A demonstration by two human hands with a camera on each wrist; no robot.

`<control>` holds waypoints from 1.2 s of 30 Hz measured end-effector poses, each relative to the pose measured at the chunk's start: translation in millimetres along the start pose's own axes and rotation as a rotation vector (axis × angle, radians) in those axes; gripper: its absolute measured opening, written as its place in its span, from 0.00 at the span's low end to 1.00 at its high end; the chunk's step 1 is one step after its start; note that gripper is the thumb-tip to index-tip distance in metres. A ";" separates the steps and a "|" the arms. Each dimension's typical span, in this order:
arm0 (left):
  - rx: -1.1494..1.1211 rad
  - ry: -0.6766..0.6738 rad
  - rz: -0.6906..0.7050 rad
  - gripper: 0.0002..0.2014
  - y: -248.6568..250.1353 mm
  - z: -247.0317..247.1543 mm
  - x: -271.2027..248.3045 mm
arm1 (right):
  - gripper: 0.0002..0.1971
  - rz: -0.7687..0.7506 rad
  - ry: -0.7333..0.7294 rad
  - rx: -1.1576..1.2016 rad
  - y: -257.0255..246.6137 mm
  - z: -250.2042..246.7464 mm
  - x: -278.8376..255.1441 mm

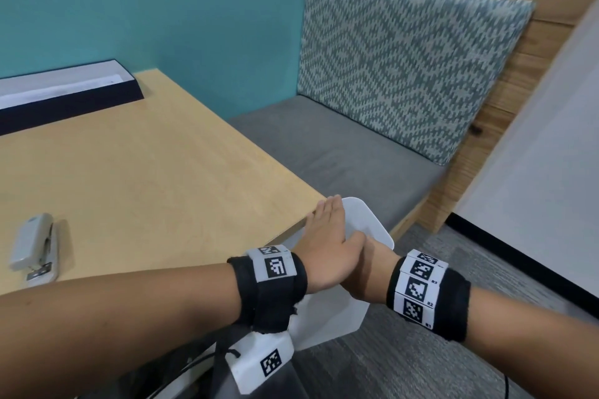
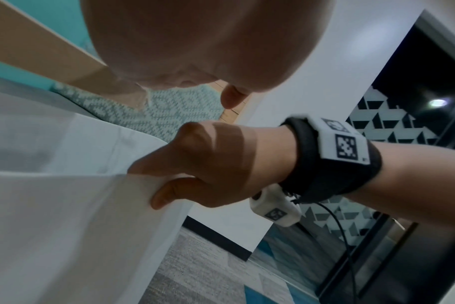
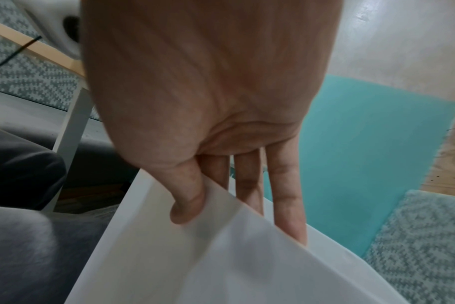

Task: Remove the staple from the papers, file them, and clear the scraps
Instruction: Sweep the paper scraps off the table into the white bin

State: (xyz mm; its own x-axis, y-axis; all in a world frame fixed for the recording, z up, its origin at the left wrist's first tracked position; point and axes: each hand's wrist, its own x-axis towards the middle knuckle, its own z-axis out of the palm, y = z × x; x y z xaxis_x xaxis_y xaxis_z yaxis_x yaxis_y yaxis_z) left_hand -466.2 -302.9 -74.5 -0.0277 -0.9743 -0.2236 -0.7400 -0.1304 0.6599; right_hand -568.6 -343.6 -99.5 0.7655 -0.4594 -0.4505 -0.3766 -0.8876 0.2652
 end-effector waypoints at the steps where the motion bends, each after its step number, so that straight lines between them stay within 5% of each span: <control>1: -0.040 -0.028 0.032 0.34 -0.1 0.4 -3.8 | 0.24 0.016 0.065 0.033 1.1 -0.6 -2.2; 6: 0.087 0.004 0.074 0.37 -9.3 -8.0 -11.7 | 0.17 -0.043 -0.049 -0.123 2.5 -2.5 -2.1; 13: 0.287 0.054 -0.257 0.39 -28.9 -34.3 12.8 | 0.12 -0.035 0.041 -0.122 6.6 -0.8 2.4; 22: 0.149 -0.053 0.098 0.35 -5.1 -13.0 -3.7 | 0.18 -0.008 0.026 -0.134 5.0 8.7 8.8; 25: 0.307 0.097 -0.019 0.38 -14.1 -13.4 1.4 | 0.15 0.000 0.076 -0.089 8.4 5.7 3.3; 29: 0.344 0.071 -0.224 0.40 -24.0 -21.3 13.4 | 0.16 0.014 0.053 -0.138 10.6 1.9 -2.5; 33: 0.359 -0.034 -0.014 0.37 -25.8 -8.5 3.3 | 0.06 0.000 0.030 -0.095 9.3 -7.8 -7.2; 36: 0.165 -0.036 0.065 0.35 -27.7 -7.0 -11.4 | 0.20 0.023 0.102 -0.032 10.7 -3.0 -5.0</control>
State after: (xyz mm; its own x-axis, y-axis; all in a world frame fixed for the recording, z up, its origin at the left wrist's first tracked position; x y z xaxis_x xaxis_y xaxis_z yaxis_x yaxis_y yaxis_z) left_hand -440.7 -289.5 -85.2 -0.1015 -0.9720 -0.2120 -0.8360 -0.0322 0.5478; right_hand -574.9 -350.7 -91.8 0.8067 -0.4722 -0.3555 -0.3787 -0.8747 0.3024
